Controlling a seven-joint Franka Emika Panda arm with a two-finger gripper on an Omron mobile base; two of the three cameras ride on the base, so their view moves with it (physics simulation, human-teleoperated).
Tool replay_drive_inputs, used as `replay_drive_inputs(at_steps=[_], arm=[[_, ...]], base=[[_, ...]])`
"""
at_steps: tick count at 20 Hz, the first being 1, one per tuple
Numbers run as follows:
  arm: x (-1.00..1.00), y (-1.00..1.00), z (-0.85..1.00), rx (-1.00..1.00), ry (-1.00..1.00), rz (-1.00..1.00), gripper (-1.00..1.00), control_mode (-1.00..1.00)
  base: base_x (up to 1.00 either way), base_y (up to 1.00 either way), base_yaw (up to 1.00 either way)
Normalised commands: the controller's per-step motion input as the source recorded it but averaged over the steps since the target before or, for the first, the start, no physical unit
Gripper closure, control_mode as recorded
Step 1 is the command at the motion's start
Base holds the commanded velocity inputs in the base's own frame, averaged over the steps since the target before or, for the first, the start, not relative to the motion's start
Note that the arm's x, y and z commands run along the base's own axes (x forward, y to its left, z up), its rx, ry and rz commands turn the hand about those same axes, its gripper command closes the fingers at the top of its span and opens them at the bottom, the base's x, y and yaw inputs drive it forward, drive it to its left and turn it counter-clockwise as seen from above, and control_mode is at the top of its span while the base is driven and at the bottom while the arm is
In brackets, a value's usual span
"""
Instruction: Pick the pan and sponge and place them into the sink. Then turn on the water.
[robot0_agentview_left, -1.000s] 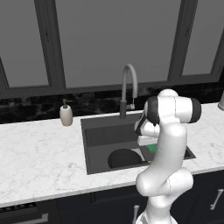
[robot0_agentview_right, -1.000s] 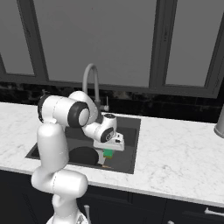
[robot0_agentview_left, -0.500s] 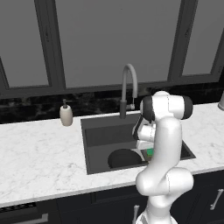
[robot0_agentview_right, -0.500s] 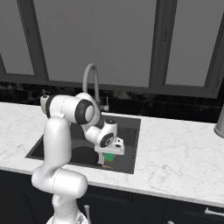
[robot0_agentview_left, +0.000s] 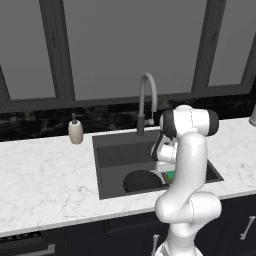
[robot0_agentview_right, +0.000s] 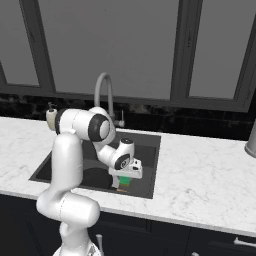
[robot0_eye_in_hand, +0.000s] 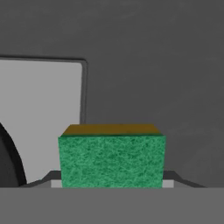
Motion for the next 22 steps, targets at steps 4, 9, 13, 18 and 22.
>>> replay_drive_inputs(at_steps=[4,9,13,18,22], arm=[[0.0,0.0,-0.09,0.0,0.0,0.0,-1.0,-1.0],[0.0,0.0,-0.06,0.0,0.0,0.0,-1.0,-1.0],[0.0,0.0,0.02,0.0,0.0,0.01,-1.0,-1.0],[-0.16,0.0,0.71,0.1,-0.02,0.0,-1.0,-1.0],[-0.5,0.01,1.0,0.17,-0.09,0.0,-1.0,-1.0]], base=[[0.0,0.0,0.0],[0.0,0.0,0.0],[0.0,0.0,0.0],[0.0,0.0,0.0],[0.0,0.0,0.0]])
